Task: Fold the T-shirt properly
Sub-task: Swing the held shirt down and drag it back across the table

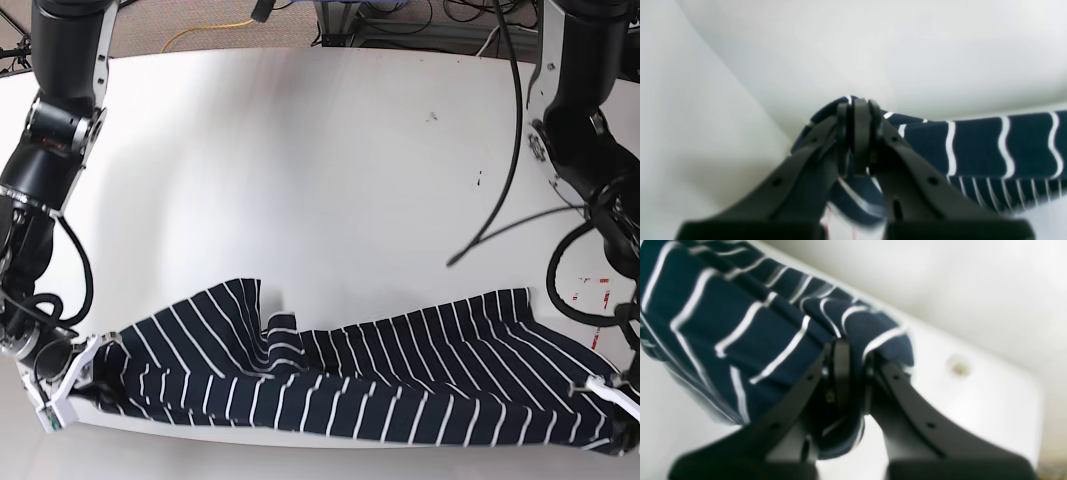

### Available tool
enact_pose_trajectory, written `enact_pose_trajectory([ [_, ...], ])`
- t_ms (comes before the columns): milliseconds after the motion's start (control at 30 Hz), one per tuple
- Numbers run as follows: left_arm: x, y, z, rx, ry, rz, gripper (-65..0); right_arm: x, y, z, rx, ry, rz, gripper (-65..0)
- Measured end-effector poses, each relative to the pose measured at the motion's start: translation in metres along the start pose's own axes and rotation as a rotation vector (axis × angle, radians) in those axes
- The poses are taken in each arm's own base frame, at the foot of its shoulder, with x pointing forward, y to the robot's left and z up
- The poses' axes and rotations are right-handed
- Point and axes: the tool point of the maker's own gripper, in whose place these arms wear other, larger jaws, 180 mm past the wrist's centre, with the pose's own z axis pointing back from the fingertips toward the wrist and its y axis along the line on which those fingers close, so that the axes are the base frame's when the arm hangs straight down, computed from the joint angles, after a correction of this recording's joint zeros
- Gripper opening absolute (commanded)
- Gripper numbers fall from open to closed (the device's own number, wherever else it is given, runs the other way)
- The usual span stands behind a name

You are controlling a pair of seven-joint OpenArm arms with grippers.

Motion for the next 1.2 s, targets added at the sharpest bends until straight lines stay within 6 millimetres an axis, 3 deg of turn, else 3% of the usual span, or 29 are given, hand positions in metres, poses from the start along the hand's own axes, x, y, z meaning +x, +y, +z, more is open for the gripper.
enact_pose_trajectory([
  [133,-0.065,-0.027,0.010,-0.054,0.136,-0.010,-65.0,-0.066,0.012,0.001,0.012,0.066,-0.130,-65.0],
  [233,-0.114,-0.048,0.029,-0.097,0.240,-0.016,-65.0,-0.123,0.023,0.007,0.013,0.181,-0.205,-65.0],
  [433,-0.209,-0.084,0.078,-0.172,0.467,0.012,-65.0,-0.200,0.043,0.030,0.005,0.297,-0.350,-65.0],
  [533,-0.241,-0.086,0.102,-0.200,0.549,-0.001,-65.0,-0.233,0.057,0.048,-0.003,0.366,-0.403,-65.0],
  [600,-0.261,-0.085,0.119,-0.201,0.606,-0.008,-65.0,-0.247,0.064,0.062,-0.022,0.398,-0.415,-65.0],
  [767,-0.298,-0.089,0.160,-0.239,0.706,-0.006,-65.0,-0.258,0.082,0.087,-0.053,0.405,-0.426,-65.0],
  [867,-0.322,-0.083,0.186,-0.230,0.808,-0.024,-65.0,-0.285,0.104,0.099,-0.046,0.470,-0.473,-65.0],
  [1000,-0.335,-0.083,0.207,-0.243,0.852,-0.029,-65.0,-0.310,0.132,0.108,-0.015,0.536,-0.529,-65.0],
  [1100,-0.343,-0.078,0.218,-0.224,0.887,-0.029,-65.0,-0.309,0.134,0.104,-0.012,0.526,-0.538,-65.0],
  [1200,-0.335,-0.078,0.209,-0.221,0.835,-0.016,-65.0,-0.294,0.131,0.095,-0.014,0.485,-0.519,-65.0],
])
